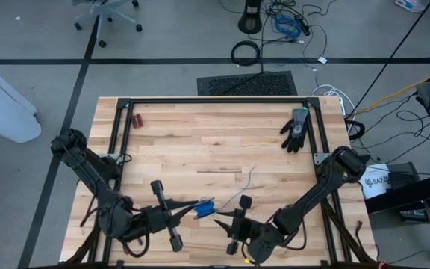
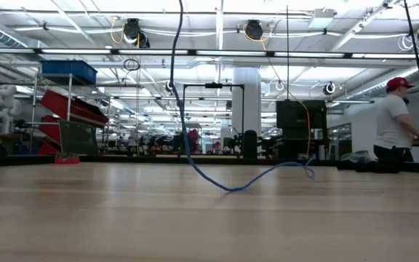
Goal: Coil cords
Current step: Coil the blue wire onto a spool
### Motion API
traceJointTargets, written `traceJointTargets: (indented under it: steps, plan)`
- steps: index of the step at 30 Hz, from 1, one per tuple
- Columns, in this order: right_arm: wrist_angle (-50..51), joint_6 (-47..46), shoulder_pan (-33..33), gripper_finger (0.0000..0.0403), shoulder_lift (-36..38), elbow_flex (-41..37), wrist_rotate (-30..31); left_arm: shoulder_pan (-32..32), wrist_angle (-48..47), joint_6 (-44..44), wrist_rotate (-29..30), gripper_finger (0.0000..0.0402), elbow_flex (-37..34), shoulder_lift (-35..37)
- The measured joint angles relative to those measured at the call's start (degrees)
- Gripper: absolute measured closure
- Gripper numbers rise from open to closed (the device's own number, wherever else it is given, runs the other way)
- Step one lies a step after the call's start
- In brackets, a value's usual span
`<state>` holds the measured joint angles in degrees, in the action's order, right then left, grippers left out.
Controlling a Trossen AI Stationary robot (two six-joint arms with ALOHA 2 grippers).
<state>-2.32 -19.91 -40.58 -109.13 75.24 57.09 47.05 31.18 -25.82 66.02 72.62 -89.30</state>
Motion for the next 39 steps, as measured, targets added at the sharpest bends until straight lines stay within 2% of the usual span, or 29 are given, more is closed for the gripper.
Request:
traceJointTargets:
  steps: [11,21,31,36,39]
  plan:
    - [-5.0,1.0,5.7,0.0274,-3.4,0.1,0.2,0.0,-0.2,0.0,0.1,0.0395,-0.1,-0.1]
    - [-7.4,0.5,7.2,0.0274,-3.4,0.1,1.1,0.0,-0.3,0.0,0.2,0.0395,-0.1,-0.1]
    - [-7.4,-1.1,8.8,0.0329,-5.3,0.1,-0.3,0.0,-0.3,-0.1,0.2,0.0395,-0.1,-0.1]
    - [-7.6,-1.9,8.7,0.0386,-5.3,0.1,1.7,0.0,-0.3,-0.1,0.2,0.0395,-0.1,-0.1]
    - [-7.1,-2.4,8.4,0.0397,-5.3,0.1,1.8,0.0,-0.3,-0.1,0.2,0.0395,-0.1,-0.1]
